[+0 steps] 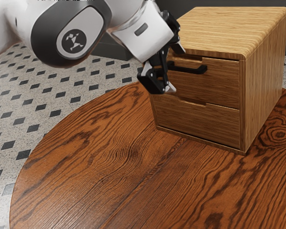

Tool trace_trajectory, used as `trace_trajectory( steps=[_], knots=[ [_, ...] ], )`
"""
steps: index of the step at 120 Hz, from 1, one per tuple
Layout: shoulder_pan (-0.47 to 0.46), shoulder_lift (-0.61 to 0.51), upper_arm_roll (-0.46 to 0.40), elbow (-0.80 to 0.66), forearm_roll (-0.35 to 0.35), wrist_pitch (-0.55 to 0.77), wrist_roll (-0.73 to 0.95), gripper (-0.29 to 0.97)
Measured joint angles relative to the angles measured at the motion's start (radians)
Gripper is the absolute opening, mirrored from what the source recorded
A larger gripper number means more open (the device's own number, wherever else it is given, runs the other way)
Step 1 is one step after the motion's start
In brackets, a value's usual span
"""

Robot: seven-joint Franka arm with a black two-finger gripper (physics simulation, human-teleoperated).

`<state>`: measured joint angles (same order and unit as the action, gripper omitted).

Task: Pull the drawer handle with one arm to open the drawer

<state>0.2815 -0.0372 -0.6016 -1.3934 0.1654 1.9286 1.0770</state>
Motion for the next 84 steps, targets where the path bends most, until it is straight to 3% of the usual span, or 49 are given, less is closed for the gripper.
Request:
trace_trajectory(
  steps=[13, 41, 64, 84],
  knots=[
    [-0.042, 0.015, 0.037, 0.025, 0.009, 0.005, 0.073, 0.65],
    [-0.109, 0.004, 0.227, 0.015, 0.015, 0.011, 0.201, 0.65],
    [0.023, 0.013, 0.349, 0.011, 0.004, 0.012, 0.261, 0.65],
    [0.232, 0.015, 0.323, 0.013, -0.027, 0.013, 0.307, 0.65]
  ],
)
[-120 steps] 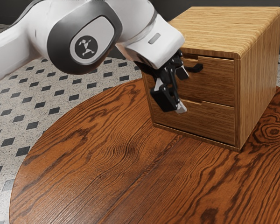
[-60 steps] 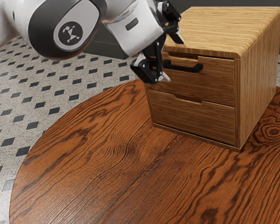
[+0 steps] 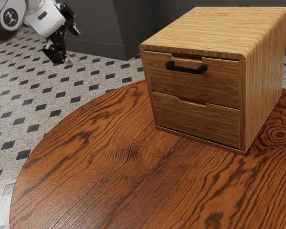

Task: Pull the drawer handle with one arm to open the drawer

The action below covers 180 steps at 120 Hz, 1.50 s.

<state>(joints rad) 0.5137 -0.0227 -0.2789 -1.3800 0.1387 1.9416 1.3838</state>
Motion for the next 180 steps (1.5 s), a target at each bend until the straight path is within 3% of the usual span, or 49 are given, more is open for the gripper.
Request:
trace_trajectory(
  steps=[12, 27, 41, 62, 78, 94, 141, 180],
  knots=[
    [0.082, 0.0, -0.047, 0.003, -0.009, 0.0, 0.024, 0.65],
    [0.054, 0.001, -0.068, 0.003, -0.014, 0.0, 0.049, 0.65],
    [-0.059, -0.004, -0.068, 0.002, -0.016, 0.001, 0.067, 0.65],
    [-0.307, -0.009, -0.028, -0.001, -0.021, 0.001, 0.087, 0.59],
    [-0.378, -0.007, -0.022, -0.001, -0.022, 0.001, 0.099, 0.57],
    [-0.341, -0.006, -0.021, -0.001, -0.022, 0.002, 0.108, 0.56],
    [-0.08, 0.003, -0.069, 0.002, -0.024, 0.001, 0.125, 0.56],
    [-0.149, 0.031, -0.068, 0.015, -0.02, 0.042, 0.135, 0.55]
  ],
)
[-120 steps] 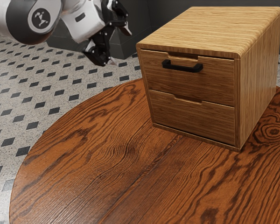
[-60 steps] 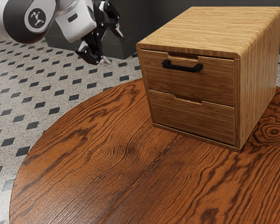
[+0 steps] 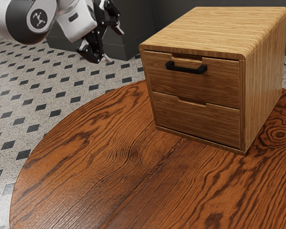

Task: Pull the drawer handle with one arm to open the drawer

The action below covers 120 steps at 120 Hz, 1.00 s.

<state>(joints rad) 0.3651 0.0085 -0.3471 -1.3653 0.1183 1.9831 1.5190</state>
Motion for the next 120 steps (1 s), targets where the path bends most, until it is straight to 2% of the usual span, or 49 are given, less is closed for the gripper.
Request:
trace_trajectory(
  steps=[31, 45, 83, 120],
  knots=[
    [-0.1, 0.044, 0.023, 0.017, 0.0, 0.016, 0.006, 0.55],
    [-0.097, 0.046, 0.031, 0.018, -0.001, 0.025, 0.008, 0.55],
    [-0.096, 0.126, -0.001, 0.039, -0.01, 0.091, 0.011, 0.4],
    [-0.117, 0.135, -0.017, 0.043, -0.013, 0.112, 0.011, 0.36]
  ],
)
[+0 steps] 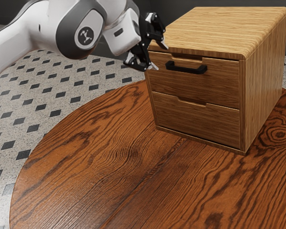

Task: Pull the drawer handle with one arm to open the drawer

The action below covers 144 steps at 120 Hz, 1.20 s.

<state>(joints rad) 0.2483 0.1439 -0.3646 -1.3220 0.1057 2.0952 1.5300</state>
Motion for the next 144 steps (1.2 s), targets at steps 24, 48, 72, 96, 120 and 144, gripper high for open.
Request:
trace_trajectory(
  steps=[24, 48, 72, 96, 120, 144],
  knots=[
    [-0.008, 0.041, 0.002, 0.023, -0.002, 0.004, 0.0, 0.36],
    [-0.011, 0.082, 0.001, 0.052, -0.001, 0.049, 0.002, 0.37],
    [-0.011, 0.108, 0.003, 0.05, -0.001, 0.081, 0.003, 0.33],
    [-0.012, 0.117, 0.004, 0.04, -0.003, 0.088, 0.003, 0.3],
    [-0.023, 0.139, 0.004, 0.039, -0.004, 0.092, 0.003, 0.29],
    [-0.033, 0.167, 0.002, 0.044, -0.004, 0.095, 0.002, 0.29]
  ],
)
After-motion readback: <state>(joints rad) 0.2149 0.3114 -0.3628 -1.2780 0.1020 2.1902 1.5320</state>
